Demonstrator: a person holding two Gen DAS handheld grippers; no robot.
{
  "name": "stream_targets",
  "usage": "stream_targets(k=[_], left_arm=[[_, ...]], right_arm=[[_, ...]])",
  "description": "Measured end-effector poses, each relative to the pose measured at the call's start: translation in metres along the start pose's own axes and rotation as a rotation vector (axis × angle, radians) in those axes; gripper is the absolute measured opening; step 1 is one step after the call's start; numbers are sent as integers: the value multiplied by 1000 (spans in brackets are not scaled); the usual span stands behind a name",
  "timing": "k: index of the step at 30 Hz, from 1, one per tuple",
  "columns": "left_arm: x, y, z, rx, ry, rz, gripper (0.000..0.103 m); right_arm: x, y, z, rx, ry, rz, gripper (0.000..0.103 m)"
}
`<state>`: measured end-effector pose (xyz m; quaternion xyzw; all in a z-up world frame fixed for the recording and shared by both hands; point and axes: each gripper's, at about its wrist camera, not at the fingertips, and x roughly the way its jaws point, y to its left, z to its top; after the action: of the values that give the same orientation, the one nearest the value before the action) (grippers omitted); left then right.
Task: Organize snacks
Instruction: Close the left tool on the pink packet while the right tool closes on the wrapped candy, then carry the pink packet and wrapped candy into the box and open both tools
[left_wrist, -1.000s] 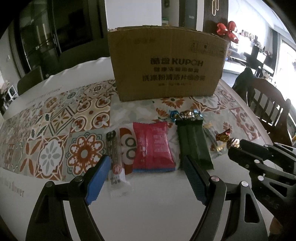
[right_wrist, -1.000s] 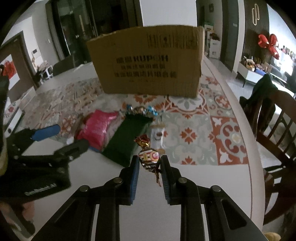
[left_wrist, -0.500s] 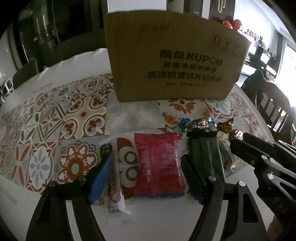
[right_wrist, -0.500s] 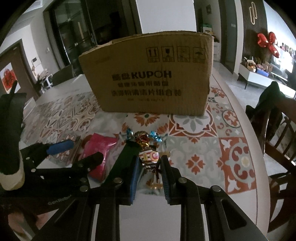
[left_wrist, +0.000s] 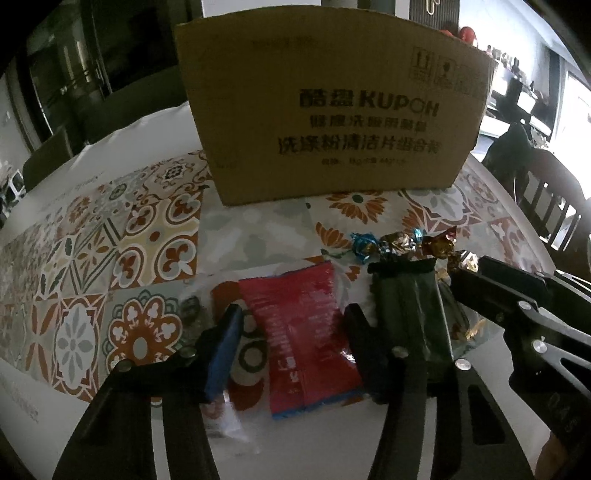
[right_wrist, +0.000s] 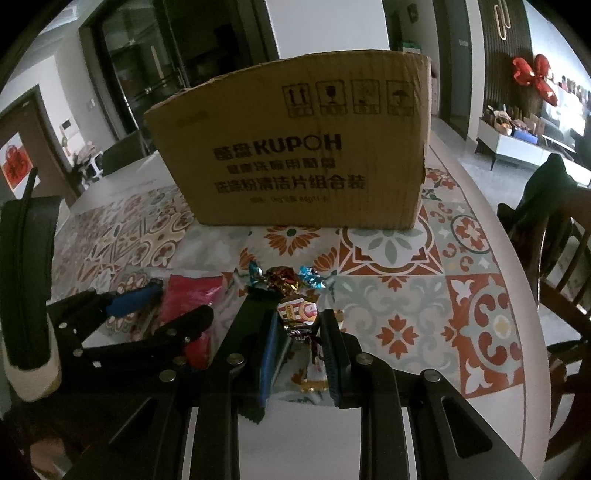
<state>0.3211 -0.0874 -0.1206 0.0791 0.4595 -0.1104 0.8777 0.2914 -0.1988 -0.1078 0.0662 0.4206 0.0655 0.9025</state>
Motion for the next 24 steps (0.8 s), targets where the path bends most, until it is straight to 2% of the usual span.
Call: stream_targets(k=[8, 15, 24], left_arm=[[-2, 5, -2, -11, -26, -20, 31], [-20, 10, -2, -19, -88, -16, 29], [-58, 18, 8, -53, -164, -49, 29]], right_arm=[[0, -1, 1, 5, 0, -2, 25], [-7, 2, 2, 3, -14, -1, 25], [-31, 9, 10, -9, -68, 18, 25]])
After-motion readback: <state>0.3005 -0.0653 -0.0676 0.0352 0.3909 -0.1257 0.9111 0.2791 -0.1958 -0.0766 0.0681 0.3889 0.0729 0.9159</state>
